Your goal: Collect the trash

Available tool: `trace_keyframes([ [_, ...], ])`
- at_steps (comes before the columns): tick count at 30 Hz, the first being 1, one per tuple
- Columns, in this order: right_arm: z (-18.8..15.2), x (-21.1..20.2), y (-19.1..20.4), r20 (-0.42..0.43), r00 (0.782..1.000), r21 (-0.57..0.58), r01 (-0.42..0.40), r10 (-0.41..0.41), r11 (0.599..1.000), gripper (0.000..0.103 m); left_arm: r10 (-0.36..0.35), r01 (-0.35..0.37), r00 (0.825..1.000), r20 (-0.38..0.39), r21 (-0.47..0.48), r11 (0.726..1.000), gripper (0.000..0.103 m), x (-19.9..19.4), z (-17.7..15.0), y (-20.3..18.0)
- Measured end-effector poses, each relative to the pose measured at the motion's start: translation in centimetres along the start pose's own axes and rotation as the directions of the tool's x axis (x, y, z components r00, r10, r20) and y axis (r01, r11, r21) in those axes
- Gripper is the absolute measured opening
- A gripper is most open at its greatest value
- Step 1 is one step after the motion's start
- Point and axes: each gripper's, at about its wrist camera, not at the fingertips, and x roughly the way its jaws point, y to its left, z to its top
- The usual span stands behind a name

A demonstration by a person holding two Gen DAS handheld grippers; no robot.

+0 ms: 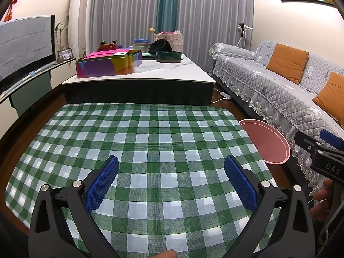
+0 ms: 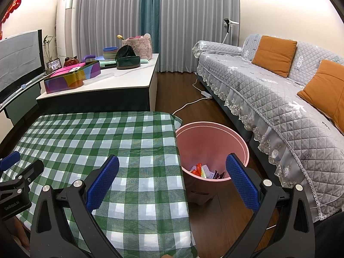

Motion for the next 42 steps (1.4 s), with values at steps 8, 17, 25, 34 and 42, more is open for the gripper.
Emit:
trace_keyframes([
  [8, 0.1, -0.1, -0.1, 0.003, 1.0, 0.002, 0.0, 0.0, 1.0, 0.098, -0.001, 0.001, 1.0, 0.005, 0.006, 1.0, 0.095, -0.08, 0.0, 0.02],
  [17, 0.31, -0.07, -0.55, -0.001, 1.0, 0.004, -0.003, 0.003, 1.0, 0.098, -0.009, 0.009, 1.0, 0.004, 0.018, 1.0, 0.095, 0.05, -0.16, -0.14],
  [25, 0.24, 0.0, -0.45, -0.003, 1.0, 0.002, -0.002, 0.002, 1.0, 0.098, -0.013, 0.013, 1.0, 0.002, 0.021, 1.0, 0.095, 0.1, -0.29, -0.1],
  [34, 0.23, 0.03, -0.52, -0.002, 1.0, 0.002, -0.003, 0.003, 1.0, 0.098, -0.017, 0.017, 1.0, 0.001, 0.023, 1.0, 0.095, 0.2, -0.24, -0.14],
  [42, 0.26, 0.01, -0.39, -0.003, 1.0, 0.002, -0.002, 0.002, 1.0, 0.098, -0.01, 0.01, 1.0, -0.01, 0.013, 1.0, 0.095, 0.3, -0.28, 0.08],
])
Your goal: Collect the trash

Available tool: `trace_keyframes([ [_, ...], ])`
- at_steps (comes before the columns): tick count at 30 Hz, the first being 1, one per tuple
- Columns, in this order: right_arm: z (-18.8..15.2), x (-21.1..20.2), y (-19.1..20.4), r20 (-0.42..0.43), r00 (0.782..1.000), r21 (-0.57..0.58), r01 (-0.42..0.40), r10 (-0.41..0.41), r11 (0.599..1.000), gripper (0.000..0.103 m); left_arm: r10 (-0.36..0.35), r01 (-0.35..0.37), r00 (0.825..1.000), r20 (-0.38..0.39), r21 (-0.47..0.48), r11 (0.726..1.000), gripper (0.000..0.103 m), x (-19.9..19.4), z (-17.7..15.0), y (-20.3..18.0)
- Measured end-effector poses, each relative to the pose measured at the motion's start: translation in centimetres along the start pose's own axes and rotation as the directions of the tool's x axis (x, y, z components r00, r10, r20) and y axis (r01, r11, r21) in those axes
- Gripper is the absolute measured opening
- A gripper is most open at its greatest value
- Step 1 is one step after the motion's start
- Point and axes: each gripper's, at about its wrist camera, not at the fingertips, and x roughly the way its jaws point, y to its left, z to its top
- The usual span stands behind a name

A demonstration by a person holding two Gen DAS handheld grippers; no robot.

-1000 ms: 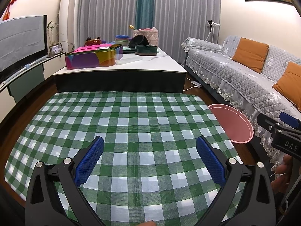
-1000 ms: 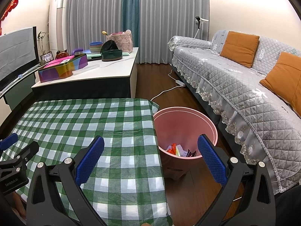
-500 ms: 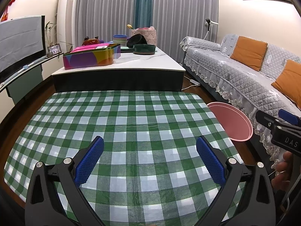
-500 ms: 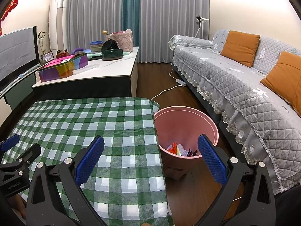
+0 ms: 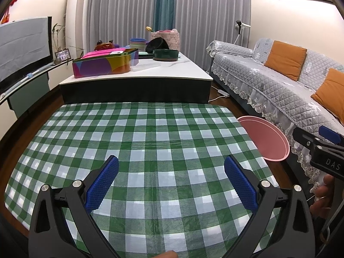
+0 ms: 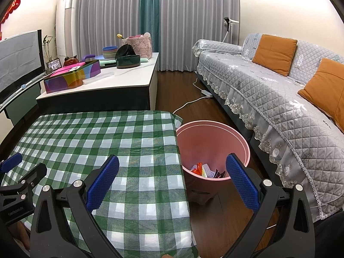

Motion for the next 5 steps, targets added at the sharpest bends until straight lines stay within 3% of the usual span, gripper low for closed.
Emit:
trace_keyframes([
  [5, -0.09, 0.08, -0.04, -0.002, 1.0, -0.001, -0.001, 0.001, 1.0, 0.098, -0.001, 0.001, 1.0, -0.006, -0.001, 1.0, 0.095, 0.11, -0.02, -0.08],
])
